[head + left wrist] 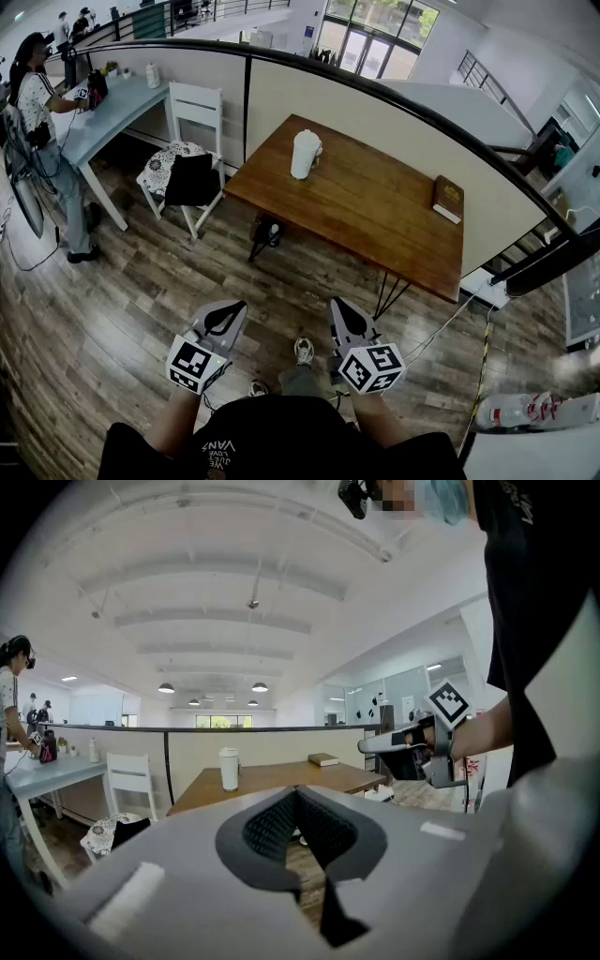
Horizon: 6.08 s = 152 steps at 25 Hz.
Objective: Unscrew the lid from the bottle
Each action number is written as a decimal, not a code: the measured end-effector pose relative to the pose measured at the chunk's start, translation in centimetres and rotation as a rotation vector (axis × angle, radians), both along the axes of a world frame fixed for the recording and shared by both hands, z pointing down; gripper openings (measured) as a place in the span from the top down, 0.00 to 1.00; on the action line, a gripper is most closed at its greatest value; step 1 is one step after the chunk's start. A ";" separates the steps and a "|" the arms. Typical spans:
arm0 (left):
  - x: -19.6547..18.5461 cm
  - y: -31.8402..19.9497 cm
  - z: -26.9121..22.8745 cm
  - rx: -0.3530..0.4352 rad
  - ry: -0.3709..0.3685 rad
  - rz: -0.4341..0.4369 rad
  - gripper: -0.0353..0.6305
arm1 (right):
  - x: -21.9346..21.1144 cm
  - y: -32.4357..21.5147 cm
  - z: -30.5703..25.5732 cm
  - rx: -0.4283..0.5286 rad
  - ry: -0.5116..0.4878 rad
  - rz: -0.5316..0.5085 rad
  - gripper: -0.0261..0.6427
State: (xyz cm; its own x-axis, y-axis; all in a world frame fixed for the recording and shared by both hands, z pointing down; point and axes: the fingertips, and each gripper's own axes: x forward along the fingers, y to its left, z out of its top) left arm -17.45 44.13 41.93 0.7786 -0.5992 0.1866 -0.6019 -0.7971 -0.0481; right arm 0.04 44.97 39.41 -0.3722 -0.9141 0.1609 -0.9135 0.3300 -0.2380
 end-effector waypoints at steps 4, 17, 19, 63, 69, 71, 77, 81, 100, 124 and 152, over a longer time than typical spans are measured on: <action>0.5 -1.0 -0.1 0.007 0.018 -0.017 0.93 | 0.1 -0.9 0.2 0.001 -0.014 -0.021 0.94; 6.8 -8.4 1.5 -0.060 0.032 -0.077 0.62 | 4.7 -9.3 0.3 0.015 -0.065 -0.120 0.65; 7.8 -9.7 1.7 -0.070 0.032 -0.096 0.62 | 5.7 -10.9 0.6 0.007 -0.062 -0.137 0.65; 6.0 -39.6 6.0 -0.151 -0.038 0.211 0.62 | 2.7 -36.6 3.5 -0.058 -0.069 0.174 0.65; 7.5 -43.3 7.4 -0.163 -0.051 0.252 0.62 | 3.7 -38.8 3.9 -0.060 -0.050 0.219 0.65; 8.4 -44.3 8.0 -0.172 -0.056 0.253 0.61 | 4.0 -39.8 4.1 -0.062 -0.045 0.208 0.65; 11.1 -47.8 9.1 -0.180 -0.068 0.224 0.56 | 4.4 -43.4 4.6 -0.058 0.000 0.100 0.62; 13.1 -49.2 10.0 -0.185 -0.074 0.213 0.51 | 4.9 -45.5 4.9 -0.058 0.026 0.027 0.58; 20.6 -53.4 13.5 -0.144 -0.104 0.268 0.45 | 4.5 -53.1 5.0 0.034 0.140 -0.224 0.52; 22.7 -53.7 13.8 -0.118 -0.028 0.291 0.42 | 4.9 -54.5 5.6 0.102 0.095 -0.858 0.52; 22.2 -53.7 14.1 -0.141 0.001 0.229 0.43 | 3.8 -54.1 5.8 0.094 0.198 -0.381 0.51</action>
State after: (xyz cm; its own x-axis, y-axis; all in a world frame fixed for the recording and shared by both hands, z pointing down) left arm 4.72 -9.54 56.03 0.8910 -0.3758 0.2547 -0.4053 -0.9112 0.0737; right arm 3.83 -9.10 45.24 -0.6561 -0.7314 0.1860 -0.7471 0.6644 -0.0230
